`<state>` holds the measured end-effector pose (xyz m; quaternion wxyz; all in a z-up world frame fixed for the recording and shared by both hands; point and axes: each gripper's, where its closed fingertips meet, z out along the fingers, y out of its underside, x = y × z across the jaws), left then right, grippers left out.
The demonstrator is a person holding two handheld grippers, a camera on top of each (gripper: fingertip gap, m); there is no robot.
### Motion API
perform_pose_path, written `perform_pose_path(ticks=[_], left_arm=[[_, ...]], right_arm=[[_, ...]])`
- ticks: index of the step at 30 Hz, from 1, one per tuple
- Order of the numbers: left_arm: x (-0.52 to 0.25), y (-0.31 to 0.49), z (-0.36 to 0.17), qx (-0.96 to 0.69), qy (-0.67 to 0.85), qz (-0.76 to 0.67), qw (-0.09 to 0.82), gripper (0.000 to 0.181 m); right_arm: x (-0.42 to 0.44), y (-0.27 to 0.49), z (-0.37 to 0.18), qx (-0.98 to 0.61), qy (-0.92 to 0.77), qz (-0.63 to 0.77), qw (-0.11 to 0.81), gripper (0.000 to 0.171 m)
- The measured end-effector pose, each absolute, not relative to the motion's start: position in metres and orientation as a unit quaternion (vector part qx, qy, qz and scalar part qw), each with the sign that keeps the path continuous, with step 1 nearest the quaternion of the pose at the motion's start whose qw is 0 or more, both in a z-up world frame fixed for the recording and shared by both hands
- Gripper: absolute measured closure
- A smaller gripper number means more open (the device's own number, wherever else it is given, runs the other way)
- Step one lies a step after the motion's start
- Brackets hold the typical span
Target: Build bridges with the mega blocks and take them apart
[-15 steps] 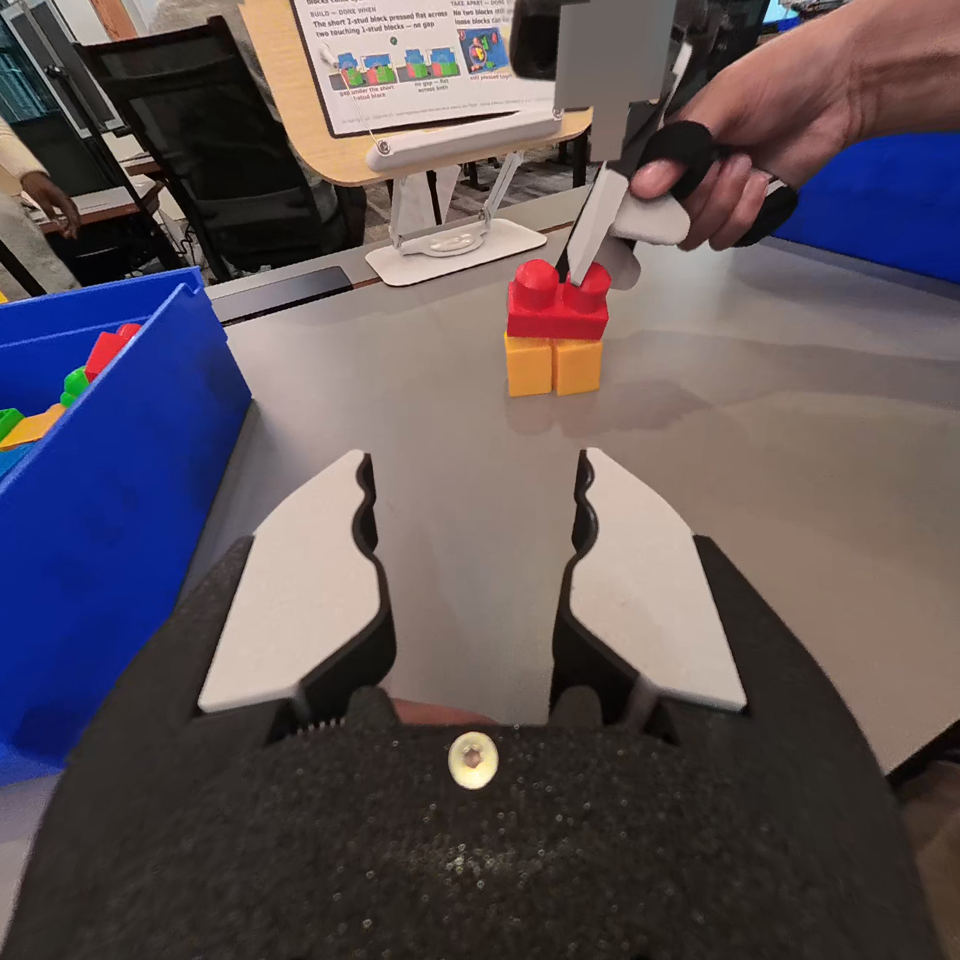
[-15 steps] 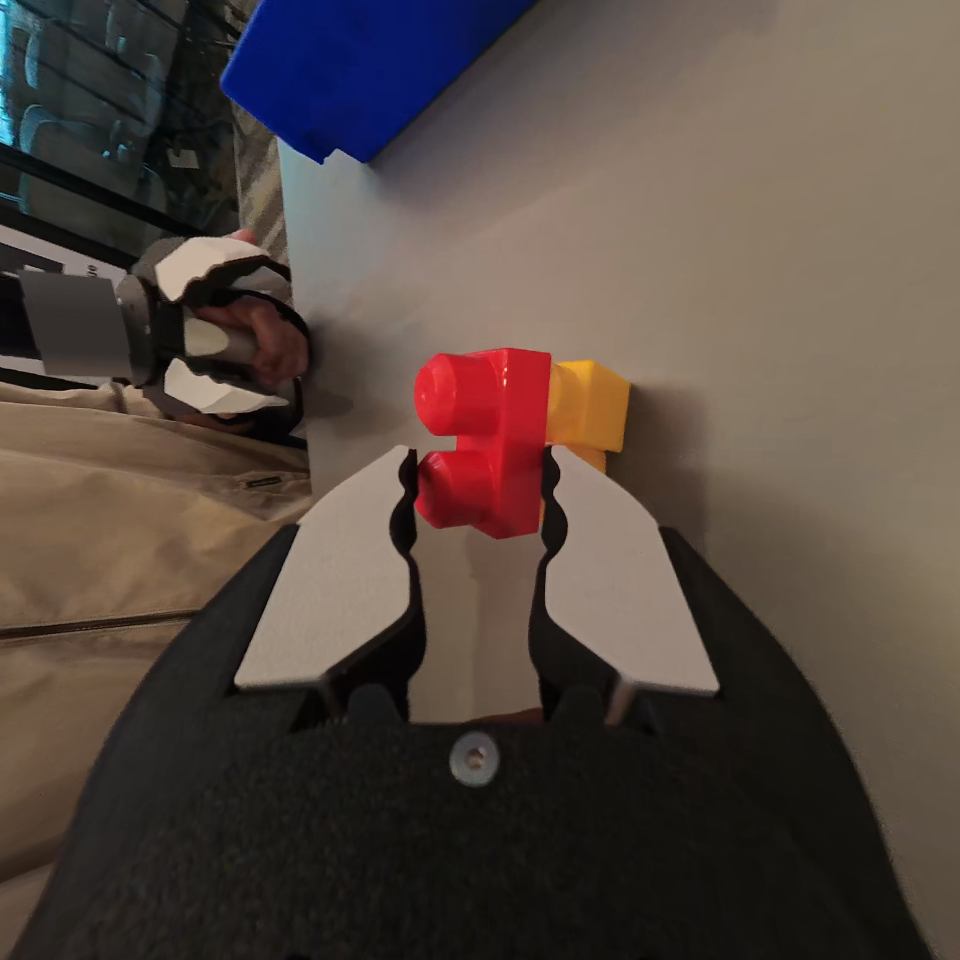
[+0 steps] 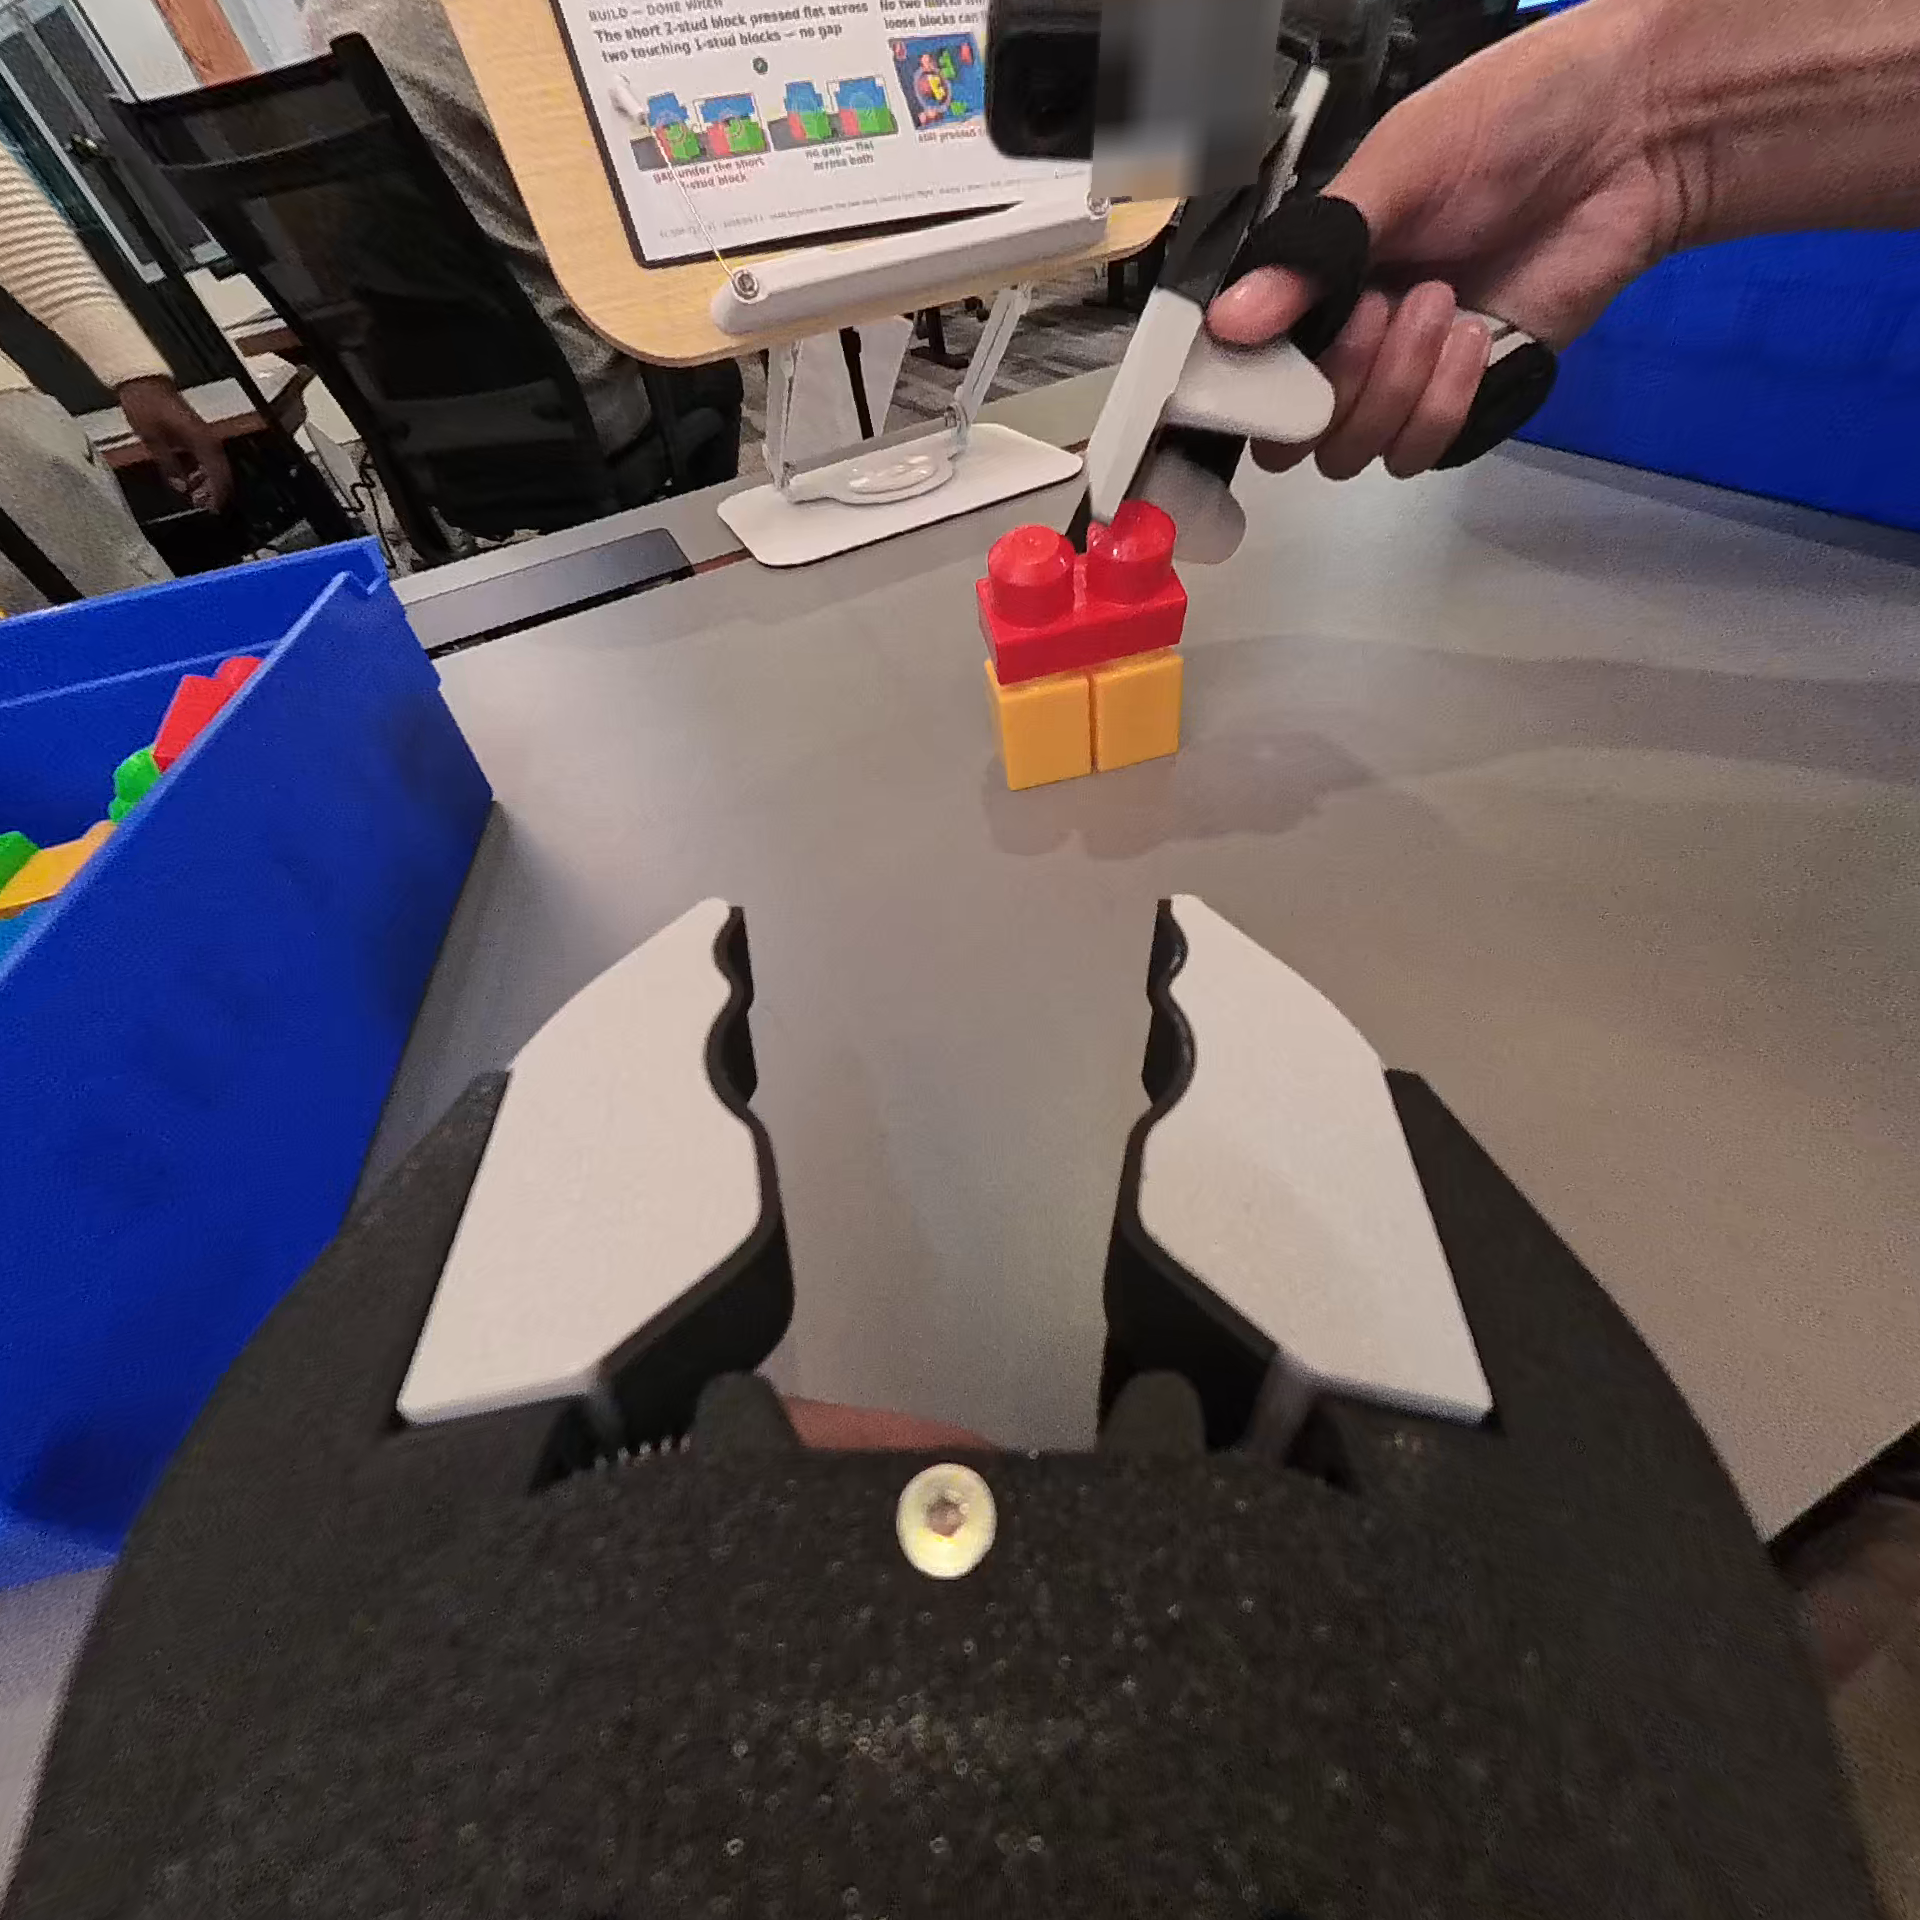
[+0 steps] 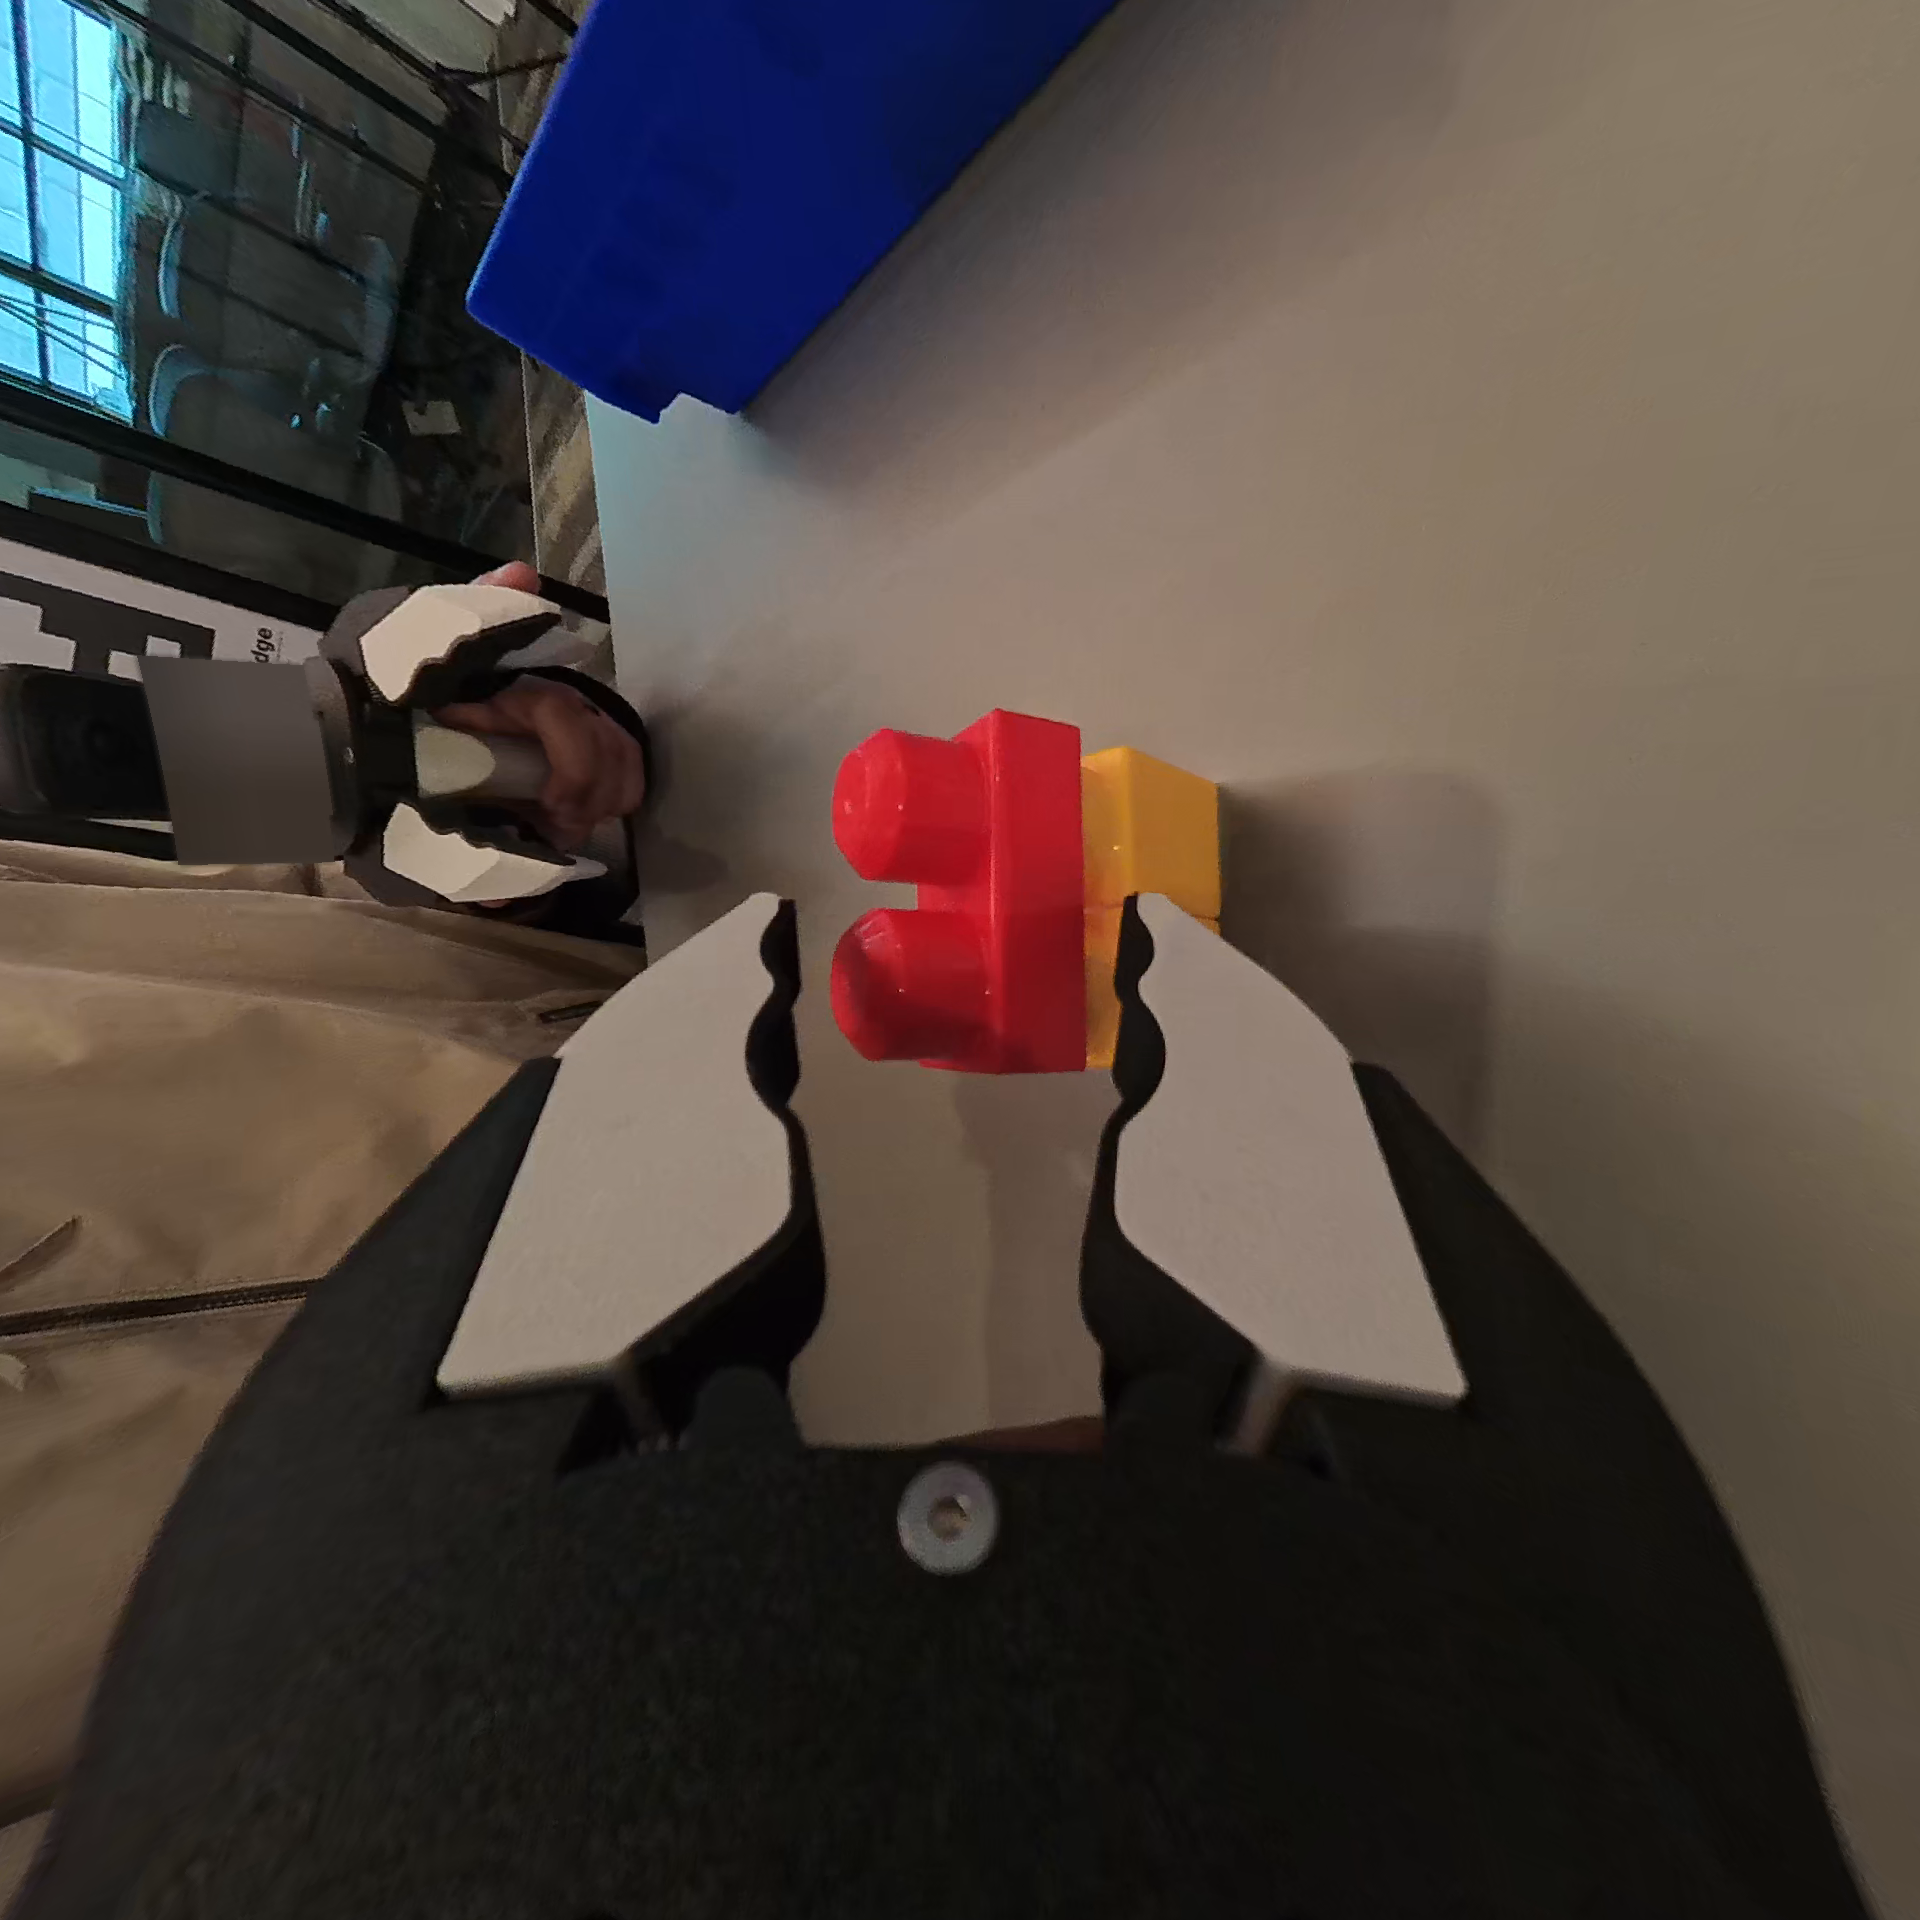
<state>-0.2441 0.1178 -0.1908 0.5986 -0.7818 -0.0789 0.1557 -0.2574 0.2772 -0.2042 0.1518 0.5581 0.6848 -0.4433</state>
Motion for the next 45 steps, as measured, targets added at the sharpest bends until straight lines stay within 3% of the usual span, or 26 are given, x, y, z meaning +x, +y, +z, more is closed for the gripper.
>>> perform_pose_path(ticks=[5, 10, 14, 17, 20, 26, 31, 37, 45], left_arm=[[-0.244, 0.118, -0.191, -0.782, -0.077, 0.161, 0.597, 0.108], [-0.246, 0.119, -0.193, -0.787, -0.081, 0.164, 0.589, 0.108], [-0.247, 0.122, -0.193, -0.786, -0.083, 0.169, 0.589, 0.108], [-0.247, 0.125, -0.188, -0.775, -0.089, 0.175, 0.601, 0.109], [-0.247, 0.129, -0.188, -0.776, -0.100, 0.180, 0.596, 0.106], [-0.240, 0.134, -0.189, -0.776, -0.086, 0.189, 0.596, 0.108], [-0.240, 0.130, -0.183, -0.765, -0.092, 0.172, 0.614, 0.110], [-0.239, 0.124, -0.182, -0.763, -0.093, 0.163, 0.618, 0.110], [-0.237, 0.123, -0.183, -0.765, -0.088, 0.158, 0.618, 0.110]], right_arm=[[-0.262, 0.288, -0.174, 0.542, 0.682, -0.485, 0.069, 0.112], [-0.239, 0.294, -0.145, 0.510, 0.718, -0.440, -0.174, 0.107], [-0.193, 0.295, -0.143, 0.485, 0.715, -0.312, -0.394, 0.120], [-0.156, 0.284, -0.154, 0.505, 0.681, -0.252, -0.467, 0.127], [-0.125, 0.270, -0.177, 0.565, 0.639, -0.256, -0.455, 0.118], [-0.114, 0.251, -0.197, 0.590, 0.625, -0.301, -0.413, 0.120], [-0.174, 0.256, -0.179, 0.502, 0.700, -0.269, -0.432, 0.124], [-0.238, 0.274, -0.192, 0.457, 0.766, -0.236, -0.386, 0.122], [-0.247, 0.281, -0.202, 0.459, 0.784, -0.241, -0.341, 0.142]])
